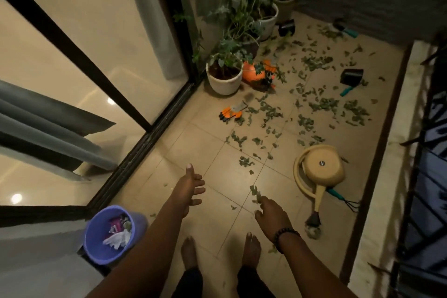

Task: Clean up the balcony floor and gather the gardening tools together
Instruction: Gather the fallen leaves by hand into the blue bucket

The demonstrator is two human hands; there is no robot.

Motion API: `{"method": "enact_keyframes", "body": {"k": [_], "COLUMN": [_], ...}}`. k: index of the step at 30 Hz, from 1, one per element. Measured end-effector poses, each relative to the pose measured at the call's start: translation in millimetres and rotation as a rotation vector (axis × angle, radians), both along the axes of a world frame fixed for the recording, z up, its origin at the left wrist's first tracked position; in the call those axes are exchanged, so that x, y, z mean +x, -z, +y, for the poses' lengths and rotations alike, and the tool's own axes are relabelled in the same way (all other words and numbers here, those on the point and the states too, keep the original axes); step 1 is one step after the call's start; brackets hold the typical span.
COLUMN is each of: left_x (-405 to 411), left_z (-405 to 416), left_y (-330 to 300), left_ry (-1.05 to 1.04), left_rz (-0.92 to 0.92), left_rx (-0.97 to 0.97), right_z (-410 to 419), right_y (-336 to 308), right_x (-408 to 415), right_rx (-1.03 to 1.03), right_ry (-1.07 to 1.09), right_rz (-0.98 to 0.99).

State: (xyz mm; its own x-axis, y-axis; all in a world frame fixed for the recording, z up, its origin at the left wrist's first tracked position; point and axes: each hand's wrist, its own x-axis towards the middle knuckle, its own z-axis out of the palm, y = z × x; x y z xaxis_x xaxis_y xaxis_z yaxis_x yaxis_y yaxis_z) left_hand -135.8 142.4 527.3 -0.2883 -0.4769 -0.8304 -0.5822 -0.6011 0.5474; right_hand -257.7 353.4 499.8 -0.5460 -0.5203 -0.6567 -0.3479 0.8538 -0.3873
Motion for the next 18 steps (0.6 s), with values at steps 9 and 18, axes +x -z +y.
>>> {"method": "enact_keyframes", "body": {"k": [9,18], "left_x": [95,173], "left_z": [-71,-105], "left_y": [214,430], "left_ry": [-0.307,-0.453], "left_rz": [-0.125,-0.239], "left_rx": [0.061,-0.009], "right_z": [-69,-179], "right_y": [185,411], "right_x": [43,98], "right_rx": [-0.003,-0.038], "right_ry": [-0.103,-0.553], "right_rz": [-0.040,0.069]}}
